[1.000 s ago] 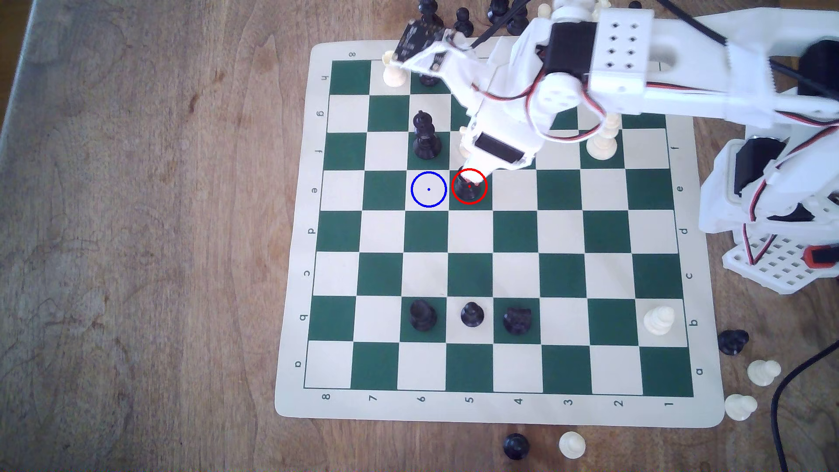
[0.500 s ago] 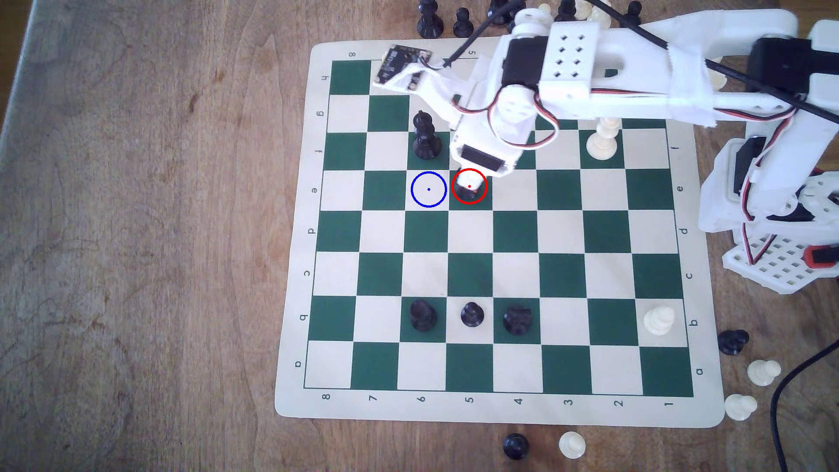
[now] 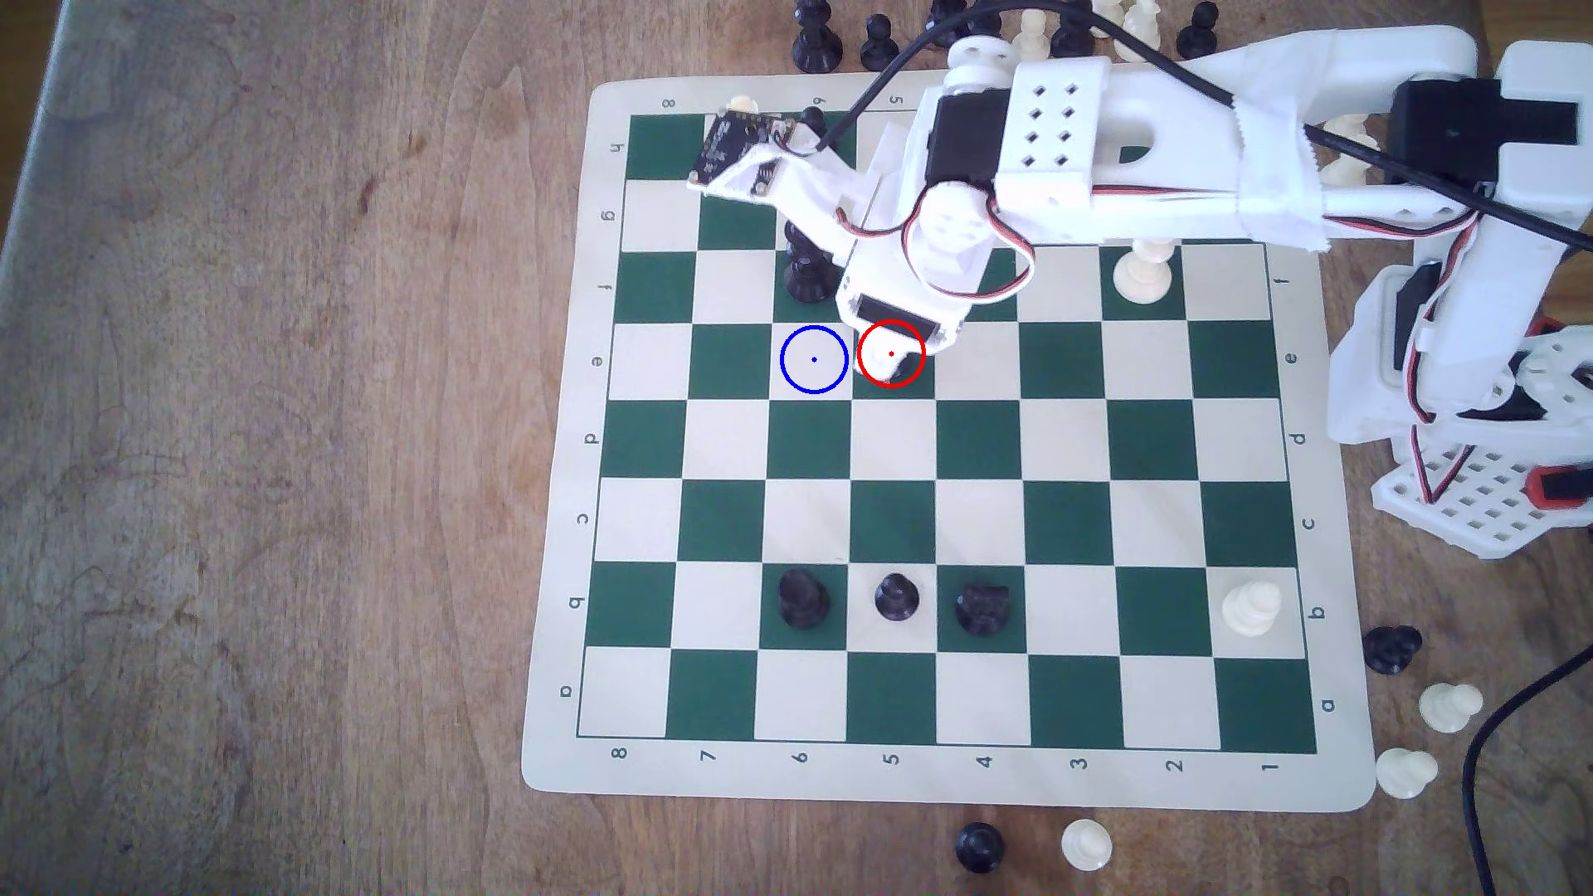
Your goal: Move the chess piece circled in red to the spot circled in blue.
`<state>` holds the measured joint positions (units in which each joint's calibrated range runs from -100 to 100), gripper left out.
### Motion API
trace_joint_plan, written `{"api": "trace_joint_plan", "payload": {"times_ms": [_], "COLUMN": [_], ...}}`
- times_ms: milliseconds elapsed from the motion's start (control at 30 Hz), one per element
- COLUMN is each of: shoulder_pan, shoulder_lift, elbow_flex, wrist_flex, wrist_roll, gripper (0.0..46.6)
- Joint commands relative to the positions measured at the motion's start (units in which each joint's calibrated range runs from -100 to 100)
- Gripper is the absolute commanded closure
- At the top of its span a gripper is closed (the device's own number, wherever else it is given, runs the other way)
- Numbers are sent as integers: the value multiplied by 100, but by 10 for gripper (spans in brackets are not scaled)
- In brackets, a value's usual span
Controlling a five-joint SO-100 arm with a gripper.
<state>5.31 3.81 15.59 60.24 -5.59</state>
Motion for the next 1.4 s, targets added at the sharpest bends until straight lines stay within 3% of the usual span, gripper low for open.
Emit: {"api": "trace_joint_plan", "payload": {"times_ms": [0, 267, 600, 967, 1367], "shoulder_pan": [-34, -34, -66, -199, -238], "shoulder_lift": [-25, 1, 9, -339, 323], "elbow_flex": [-426, -453, -462, -852, -1804], "wrist_flex": [-103, -143, -143, 667, 110], "wrist_roll": [-10, -29, -59, 93, 49], "gripper": [323, 332, 418, 424, 430]}}
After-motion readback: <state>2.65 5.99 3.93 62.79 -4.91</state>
